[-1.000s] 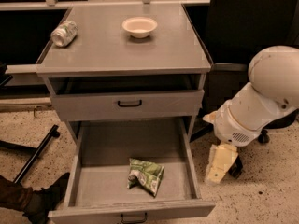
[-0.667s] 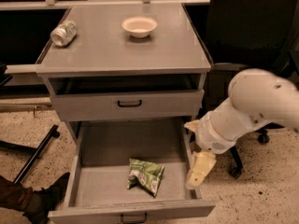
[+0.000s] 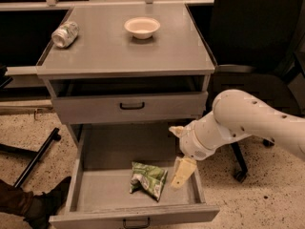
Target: Pick green jalapeno chip bag from middle drawer and place on counter
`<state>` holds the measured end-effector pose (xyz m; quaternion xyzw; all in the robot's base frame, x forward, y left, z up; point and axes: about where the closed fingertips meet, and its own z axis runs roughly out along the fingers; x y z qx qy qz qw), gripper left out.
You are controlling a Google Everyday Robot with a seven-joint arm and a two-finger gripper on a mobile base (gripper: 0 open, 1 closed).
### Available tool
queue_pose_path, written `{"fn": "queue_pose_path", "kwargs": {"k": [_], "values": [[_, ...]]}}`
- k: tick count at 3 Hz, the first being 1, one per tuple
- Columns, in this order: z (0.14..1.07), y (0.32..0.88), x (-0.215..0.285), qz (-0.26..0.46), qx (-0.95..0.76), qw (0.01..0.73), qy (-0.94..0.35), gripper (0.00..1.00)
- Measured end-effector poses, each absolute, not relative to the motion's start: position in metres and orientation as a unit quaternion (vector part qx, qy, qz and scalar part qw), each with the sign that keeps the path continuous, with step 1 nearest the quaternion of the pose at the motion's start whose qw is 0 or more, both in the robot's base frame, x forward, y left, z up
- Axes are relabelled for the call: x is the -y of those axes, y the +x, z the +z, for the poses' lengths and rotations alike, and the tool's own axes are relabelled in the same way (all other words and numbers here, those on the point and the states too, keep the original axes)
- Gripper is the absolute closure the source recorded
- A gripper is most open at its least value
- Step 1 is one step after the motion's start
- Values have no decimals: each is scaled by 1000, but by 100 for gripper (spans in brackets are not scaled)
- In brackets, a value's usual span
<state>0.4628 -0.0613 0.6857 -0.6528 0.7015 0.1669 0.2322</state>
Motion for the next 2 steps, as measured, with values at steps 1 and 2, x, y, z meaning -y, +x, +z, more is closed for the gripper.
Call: {"fn": "queue_pose_path", "kwargs": {"k": [1,2], "values": [[686,463,61,167,-701,232,-653,0],[659,467,51,188,-697,232,-652,0]]}}
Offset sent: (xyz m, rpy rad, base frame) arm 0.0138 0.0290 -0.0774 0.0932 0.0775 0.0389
